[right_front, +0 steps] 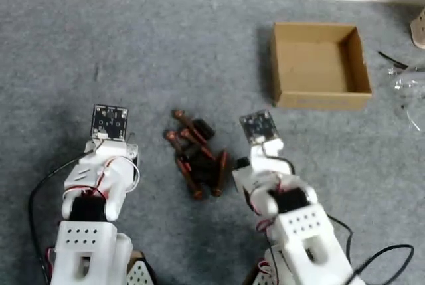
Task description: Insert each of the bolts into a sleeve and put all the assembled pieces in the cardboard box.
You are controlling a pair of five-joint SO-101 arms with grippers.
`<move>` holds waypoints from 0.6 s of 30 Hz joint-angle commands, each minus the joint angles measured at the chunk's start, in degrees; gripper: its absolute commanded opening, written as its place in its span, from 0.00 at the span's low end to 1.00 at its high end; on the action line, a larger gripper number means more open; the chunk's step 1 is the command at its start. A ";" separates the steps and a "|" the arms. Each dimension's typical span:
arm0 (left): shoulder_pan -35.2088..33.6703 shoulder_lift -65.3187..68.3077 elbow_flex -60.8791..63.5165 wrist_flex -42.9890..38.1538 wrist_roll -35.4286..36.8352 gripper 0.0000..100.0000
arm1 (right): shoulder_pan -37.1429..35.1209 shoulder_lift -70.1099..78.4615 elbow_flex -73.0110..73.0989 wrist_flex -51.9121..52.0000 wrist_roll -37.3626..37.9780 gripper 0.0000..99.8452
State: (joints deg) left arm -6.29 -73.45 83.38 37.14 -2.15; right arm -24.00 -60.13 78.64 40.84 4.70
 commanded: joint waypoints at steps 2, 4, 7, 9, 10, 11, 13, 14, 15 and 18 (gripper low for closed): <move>4.62 0.31 -11.74 -1.14 0.62 0.11 | 0.92 -9.63 2.51 -1.71 0.97 0.00; 8.57 4.09 -17.45 1.58 0.62 0.11 | 1.01 -11.21 3.74 -1.63 1.14 0.00; 13.85 15.34 -24.66 2.73 0.62 0.11 | 1.01 -11.47 4.97 -1.63 1.23 0.00; 16.13 24.48 -29.41 2.90 0.62 0.11 | 1.10 -11.47 5.05 -1.63 1.32 0.00; 16.92 28.79 -31.34 2.90 0.79 0.11 | 1.36 -11.47 5.05 -1.63 1.32 0.00; 17.54 32.92 -32.92 2.90 2.11 0.11 | 1.89 -11.47 5.05 -1.63 1.32 0.00; 18.07 39.96 -35.56 2.90 8.00 0.11 | 2.51 -11.47 5.05 -1.71 1.32 0.00; 18.24 43.03 -36.79 2.90 11.60 0.11 | 2.51 -11.47 5.05 -1.89 1.32 0.00; 18.33 45.67 -38.11 2.73 15.47 0.11 | 2.51 -11.47 5.14 -2.42 1.32 0.00; 18.42 52.35 -42.07 2.90 28.75 0.11 | 2.51 -11.47 5.14 -2.86 1.32 0.00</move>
State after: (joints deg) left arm 10.95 -28.70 48.48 39.87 11.38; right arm -22.59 -70.59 84.18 40.48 4.97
